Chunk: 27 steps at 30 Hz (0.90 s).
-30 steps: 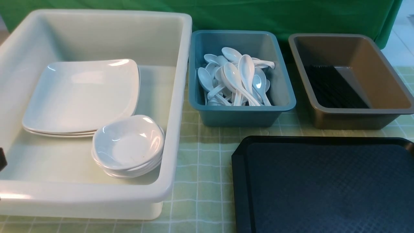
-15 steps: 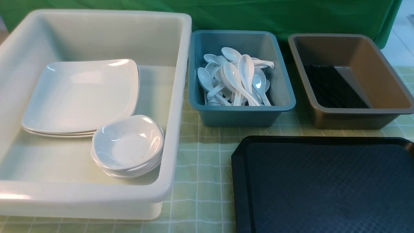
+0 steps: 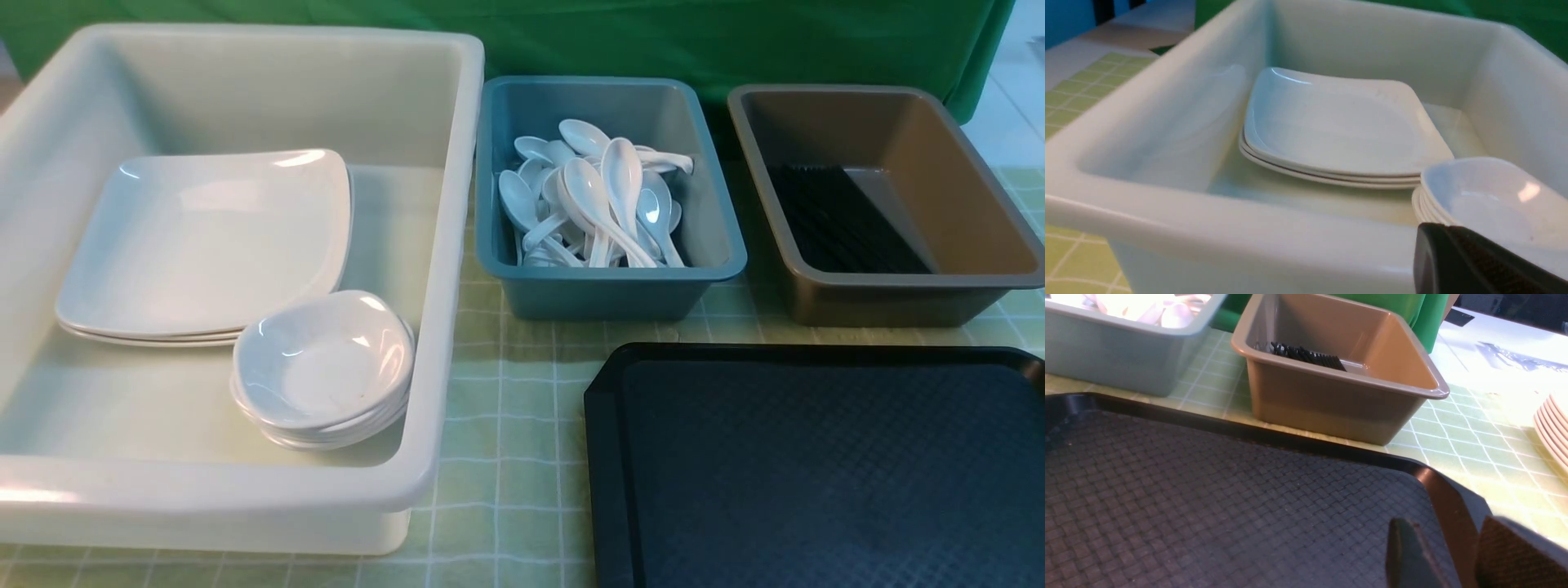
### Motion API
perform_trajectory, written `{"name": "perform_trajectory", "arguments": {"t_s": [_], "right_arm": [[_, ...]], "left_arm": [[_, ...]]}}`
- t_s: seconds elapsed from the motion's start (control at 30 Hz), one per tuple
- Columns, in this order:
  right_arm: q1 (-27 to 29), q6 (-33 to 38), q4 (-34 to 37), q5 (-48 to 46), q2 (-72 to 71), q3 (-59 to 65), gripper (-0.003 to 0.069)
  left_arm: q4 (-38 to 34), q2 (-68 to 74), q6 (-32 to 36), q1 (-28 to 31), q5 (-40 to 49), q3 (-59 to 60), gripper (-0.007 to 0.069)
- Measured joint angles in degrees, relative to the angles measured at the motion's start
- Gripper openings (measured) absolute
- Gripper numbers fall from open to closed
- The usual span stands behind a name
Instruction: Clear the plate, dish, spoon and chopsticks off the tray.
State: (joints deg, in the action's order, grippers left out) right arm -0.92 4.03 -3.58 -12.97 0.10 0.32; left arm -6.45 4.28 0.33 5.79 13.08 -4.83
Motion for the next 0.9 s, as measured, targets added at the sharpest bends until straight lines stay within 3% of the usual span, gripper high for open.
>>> {"name": "perform_trajectory", "arguments": {"t_s": [0.37,0.9], "right_arm": [[0.0,0.0,0.0,0.0,0.0,0.0,0.0241],[0.0,0.0,0.0,0.0,0.0,0.0,0.0241]], "left_arm": [[4.87,-4.18,-1.65,-6.54,-0.64,5.2,-0.0014],[4.94,-4.18,-1.65,-6.93,-0.43,5.2,-0.0014]]}}
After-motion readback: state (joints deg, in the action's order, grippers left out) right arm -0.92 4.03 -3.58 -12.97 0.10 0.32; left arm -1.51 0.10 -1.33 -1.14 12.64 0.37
